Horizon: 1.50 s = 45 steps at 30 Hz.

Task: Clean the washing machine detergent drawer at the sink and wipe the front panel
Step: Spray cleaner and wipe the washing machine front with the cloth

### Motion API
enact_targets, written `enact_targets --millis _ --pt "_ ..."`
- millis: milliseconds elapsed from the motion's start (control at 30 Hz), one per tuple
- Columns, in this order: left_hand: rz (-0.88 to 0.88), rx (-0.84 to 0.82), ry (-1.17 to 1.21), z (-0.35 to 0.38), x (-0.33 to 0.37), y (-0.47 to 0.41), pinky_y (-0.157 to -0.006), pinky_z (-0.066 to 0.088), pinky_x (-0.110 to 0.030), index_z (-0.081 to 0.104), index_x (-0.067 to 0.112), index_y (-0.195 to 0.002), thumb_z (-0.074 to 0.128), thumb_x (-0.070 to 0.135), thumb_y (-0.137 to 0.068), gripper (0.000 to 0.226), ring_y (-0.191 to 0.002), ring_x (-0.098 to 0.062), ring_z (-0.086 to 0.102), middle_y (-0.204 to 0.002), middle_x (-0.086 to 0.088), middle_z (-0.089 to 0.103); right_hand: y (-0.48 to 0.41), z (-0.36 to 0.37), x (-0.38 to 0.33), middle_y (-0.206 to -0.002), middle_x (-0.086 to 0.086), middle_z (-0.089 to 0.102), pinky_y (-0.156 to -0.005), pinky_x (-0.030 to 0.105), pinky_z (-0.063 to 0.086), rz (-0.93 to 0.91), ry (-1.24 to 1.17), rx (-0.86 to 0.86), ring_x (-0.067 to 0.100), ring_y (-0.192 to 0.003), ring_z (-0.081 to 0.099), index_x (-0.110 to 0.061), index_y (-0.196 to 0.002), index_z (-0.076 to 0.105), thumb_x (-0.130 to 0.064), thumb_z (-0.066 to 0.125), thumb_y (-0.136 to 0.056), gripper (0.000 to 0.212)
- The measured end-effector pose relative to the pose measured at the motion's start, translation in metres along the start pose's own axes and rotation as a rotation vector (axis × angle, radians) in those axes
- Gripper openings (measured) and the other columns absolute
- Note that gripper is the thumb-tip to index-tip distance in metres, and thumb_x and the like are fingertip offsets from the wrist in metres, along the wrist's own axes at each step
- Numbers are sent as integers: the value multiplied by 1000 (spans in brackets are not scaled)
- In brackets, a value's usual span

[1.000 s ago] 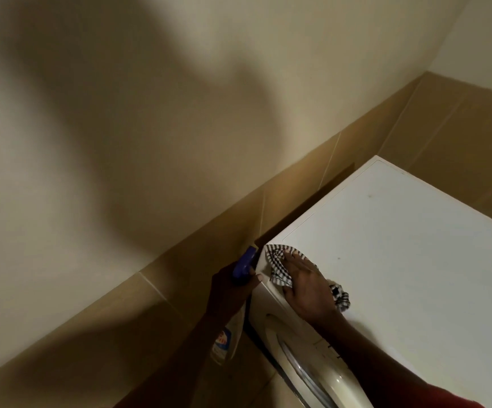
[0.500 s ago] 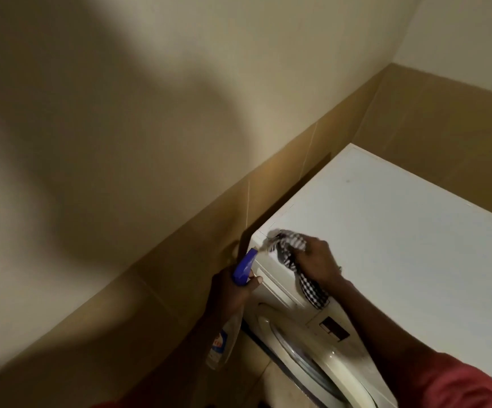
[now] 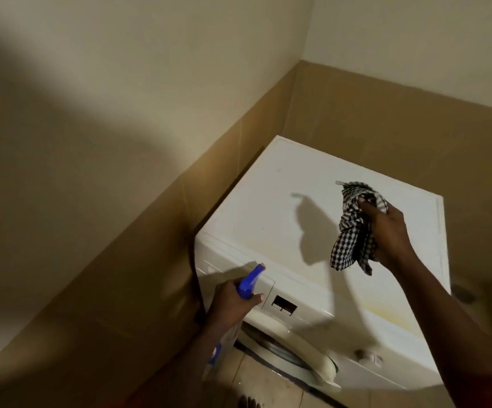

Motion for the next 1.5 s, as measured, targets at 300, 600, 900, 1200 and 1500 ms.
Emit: enact_targets --millis 300,600,900,1200,1500 --pt "45 -212 -148 62 15 19 -68 51 -19 60 20 -90 81 36 -74 30 -65 -7 57 -73 6 60 31 -55 43 -92 5 75 -84 45 57 -18 213 83 22 -86 72 -23 -99 70 -28 64 -89 13" --pt "81 -157 -18 52 13 18 -79 59 -30 62 29 -78 84 30 -71 24 -71 -9 64 -75 9 66 105 -24 144 -141 5 53 -107 43 41 -407 910 -284 23 -129 49 -14 -140 48 -37 45 -88 57" --pt "48 47 24 11 4 7 -79 57 -26 63 30 -83 86 26 -70 27 -83 -11 68 -83 8 70 93 77 143 -141 6 52 -109 37 32 -632 1044 -490 26 -129 49 -14 -140 47 -31 52 -77 65" --pt "-71 184 141 -34 -14 -5 -63 44 -11 63 11 -99 80 20 -77 29 -82 -14 65 -86 2 66 103 65 160 -147 -2 42 -115 31 24 -726 1078 -485 21 -135 43 -16 -140 49 -28 56 -75 66" --pt "-53 210 125 -41 -6 -11 -58 44 -6 59 18 -94 78 18 -80 23 -77 -7 62 -83 5 64 85 120 147 -138 5 56 -110 37 33 -695 1119 -479 24 -126 53 -14 -136 54 -31 53 -75 63"
Point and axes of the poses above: each hand's wrist, its own y-axis away from the middle knuckle, its own z-axis out of the palm, x = y × z, the point moved 5 cm from there along -y, towards the middle knuckle
